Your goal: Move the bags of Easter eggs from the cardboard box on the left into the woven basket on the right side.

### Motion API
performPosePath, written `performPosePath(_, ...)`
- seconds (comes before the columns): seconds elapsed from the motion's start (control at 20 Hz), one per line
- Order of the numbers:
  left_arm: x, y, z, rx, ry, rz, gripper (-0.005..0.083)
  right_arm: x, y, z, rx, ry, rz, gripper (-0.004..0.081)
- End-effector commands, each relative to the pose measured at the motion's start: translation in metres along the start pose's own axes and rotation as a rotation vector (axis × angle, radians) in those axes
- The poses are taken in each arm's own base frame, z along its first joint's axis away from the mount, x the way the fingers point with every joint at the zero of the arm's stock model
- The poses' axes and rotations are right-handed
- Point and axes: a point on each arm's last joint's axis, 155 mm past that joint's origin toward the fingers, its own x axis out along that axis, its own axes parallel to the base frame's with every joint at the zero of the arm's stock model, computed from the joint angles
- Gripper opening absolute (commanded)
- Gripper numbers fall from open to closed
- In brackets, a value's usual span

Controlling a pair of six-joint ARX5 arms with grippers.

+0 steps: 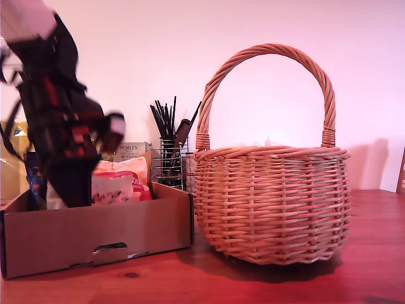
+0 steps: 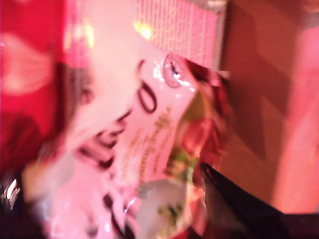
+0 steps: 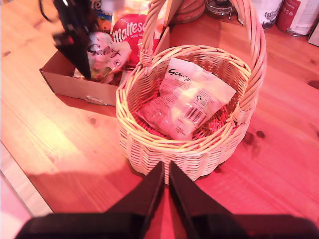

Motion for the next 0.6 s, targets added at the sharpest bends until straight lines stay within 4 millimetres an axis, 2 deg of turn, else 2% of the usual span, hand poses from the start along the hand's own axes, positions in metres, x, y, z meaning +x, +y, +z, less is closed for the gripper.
performPosePath(0.0, 0.0098, -0.0021, -0.0048, -0.010, 0.022, -0.027, 0.0336, -0.0040, 0.0018, 0.0086, -0.019, -0.026, 0.004, -0.0013)
performPosePath(0.1, 0.0098, -0.0012, -0.0041, -0.007, 0.019, -0.024, 0.0307, -0.0040, 0.0017, 0.0087, -0.019, -0.026, 0.004, -0.0013)
performPosePath(0.15, 0.0098, -0.0013, -0.0042, -0.008, 0.019, -0.024, 0.0248, -0.0040, 0.0018, 0.0086, -0.019, -0.026, 0.004, -0.0013)
performPosePath(0.25, 0.0098, -0.0008, -0.0037, -0.006, 0.017, -0.022, 0.0076, -0.0040, 0.0017, 0.0088, -0.019, -0.026, 0.004, -0.0013)
performPosePath(0.35, 0.0097, 0.0004, -0.0020, -0.002, 0.011, -0.017, -0.0021, -0.0040, 0.0016, 0.0088, -0.019, -0.026, 0.003, -0.0013)
performPosePath(0.55, 0.0064, -0.0005, -0.0035, -0.011, 0.017, -0.023, -0.0024, -0.0040, 0.0016, 0.0088, -0.019, -0.026, 0.003, -0.0013)
